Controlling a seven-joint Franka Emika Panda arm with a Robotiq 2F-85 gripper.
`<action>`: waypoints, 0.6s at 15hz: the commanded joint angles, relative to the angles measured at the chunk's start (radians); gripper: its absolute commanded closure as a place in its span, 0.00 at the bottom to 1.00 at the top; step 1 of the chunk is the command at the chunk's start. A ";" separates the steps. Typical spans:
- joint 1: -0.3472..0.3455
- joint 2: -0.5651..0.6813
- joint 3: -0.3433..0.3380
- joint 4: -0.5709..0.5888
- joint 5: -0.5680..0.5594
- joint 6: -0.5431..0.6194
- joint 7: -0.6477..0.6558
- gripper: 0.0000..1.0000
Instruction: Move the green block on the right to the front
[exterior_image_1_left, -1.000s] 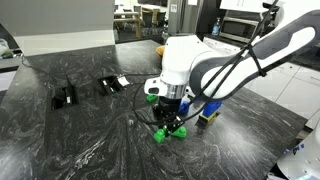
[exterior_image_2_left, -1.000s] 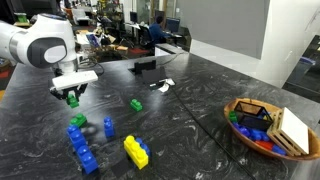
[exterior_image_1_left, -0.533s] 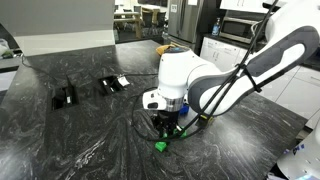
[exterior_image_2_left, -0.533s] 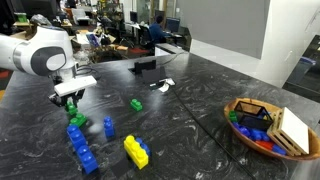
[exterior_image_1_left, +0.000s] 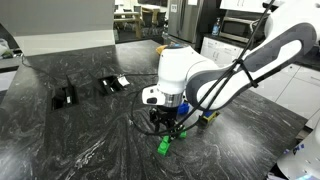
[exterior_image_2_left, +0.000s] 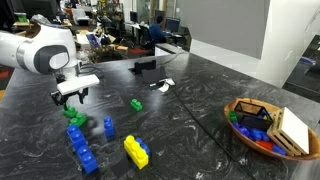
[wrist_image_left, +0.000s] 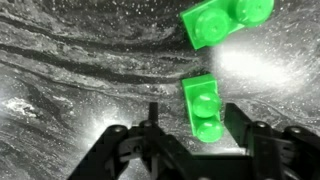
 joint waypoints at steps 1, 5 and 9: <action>-0.007 -0.001 0.001 0.007 0.014 -0.010 0.004 0.25; -0.016 -0.004 0.000 0.014 0.036 -0.022 0.005 0.06; -0.015 -0.004 0.001 0.014 0.037 -0.023 0.006 0.06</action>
